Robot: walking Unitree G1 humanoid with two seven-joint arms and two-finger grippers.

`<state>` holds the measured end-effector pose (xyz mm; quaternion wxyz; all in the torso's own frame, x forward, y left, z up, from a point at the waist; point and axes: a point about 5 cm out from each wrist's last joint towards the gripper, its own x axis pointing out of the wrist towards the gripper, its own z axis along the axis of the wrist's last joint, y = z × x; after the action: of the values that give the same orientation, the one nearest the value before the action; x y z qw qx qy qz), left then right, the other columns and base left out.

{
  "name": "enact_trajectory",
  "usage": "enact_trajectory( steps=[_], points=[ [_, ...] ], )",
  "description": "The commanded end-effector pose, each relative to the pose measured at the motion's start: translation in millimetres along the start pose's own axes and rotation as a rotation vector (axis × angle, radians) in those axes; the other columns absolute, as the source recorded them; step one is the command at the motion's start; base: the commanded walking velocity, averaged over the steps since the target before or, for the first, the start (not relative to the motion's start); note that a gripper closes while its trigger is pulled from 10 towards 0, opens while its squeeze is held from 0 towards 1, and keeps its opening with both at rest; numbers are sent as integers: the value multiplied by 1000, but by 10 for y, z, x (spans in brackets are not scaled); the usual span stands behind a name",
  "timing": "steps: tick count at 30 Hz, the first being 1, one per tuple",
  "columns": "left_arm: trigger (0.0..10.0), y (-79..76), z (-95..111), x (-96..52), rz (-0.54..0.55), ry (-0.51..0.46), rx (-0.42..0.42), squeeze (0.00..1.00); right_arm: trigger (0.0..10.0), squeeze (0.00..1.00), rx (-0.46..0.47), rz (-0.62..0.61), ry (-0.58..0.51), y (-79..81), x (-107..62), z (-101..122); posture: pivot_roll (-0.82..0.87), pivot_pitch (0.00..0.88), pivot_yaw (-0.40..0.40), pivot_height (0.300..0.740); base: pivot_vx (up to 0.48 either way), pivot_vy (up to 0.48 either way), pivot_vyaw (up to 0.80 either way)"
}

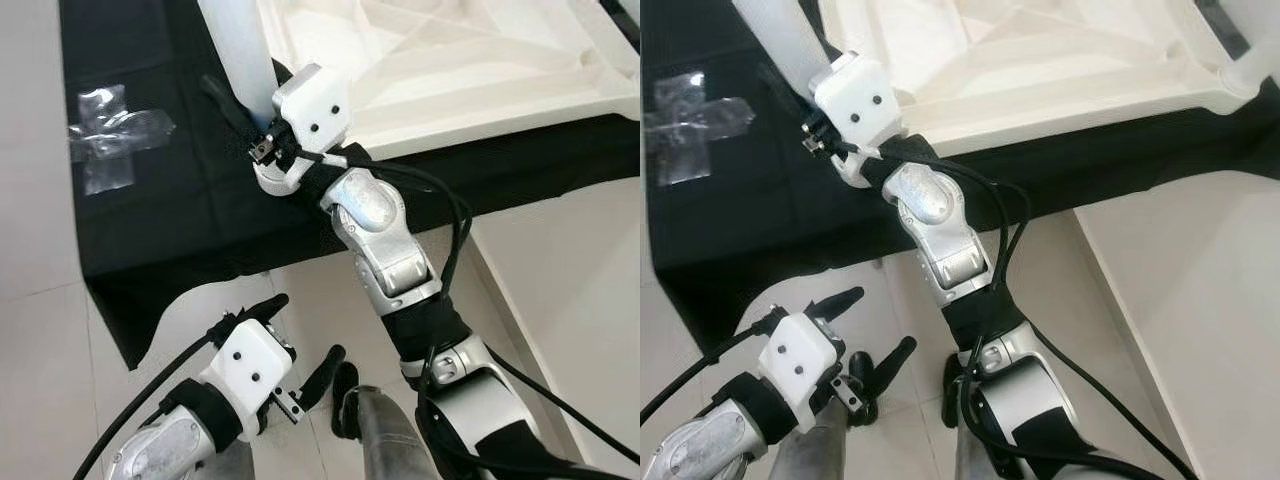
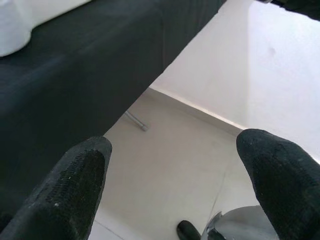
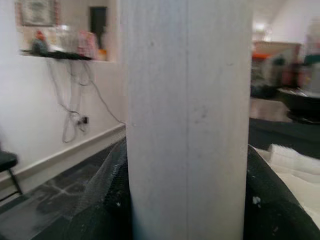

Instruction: Building children table

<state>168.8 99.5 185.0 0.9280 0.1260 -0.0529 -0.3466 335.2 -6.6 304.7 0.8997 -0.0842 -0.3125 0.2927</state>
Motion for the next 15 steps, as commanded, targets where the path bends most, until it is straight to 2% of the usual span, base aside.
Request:
enact_trajectory(
  steps=[1,2,4,15],
  points=[
    [10000,-26,-68,-17,-8,32,-4,0,10000,0,129,-170,492,-85,-449,-869,124,493,-81,740,0,0,0],
    [10000,-26,-68,-17,-8,32,-4,0,10000,0,129,-170,492,-85,-449,-869,124,493,-81,740,0,0,0],
    [10000,-22,-67,-12,-9,30,0,0,10000,0,201,-238,507,-99,-450,-894,128,485,-79,740,0,0,0],
    [10000,-8,-60,1,-8,26,8,0,10000,0,290,-253,487,-61,-419,-870,129,478,-76,740,0,0,0]
  ],
)
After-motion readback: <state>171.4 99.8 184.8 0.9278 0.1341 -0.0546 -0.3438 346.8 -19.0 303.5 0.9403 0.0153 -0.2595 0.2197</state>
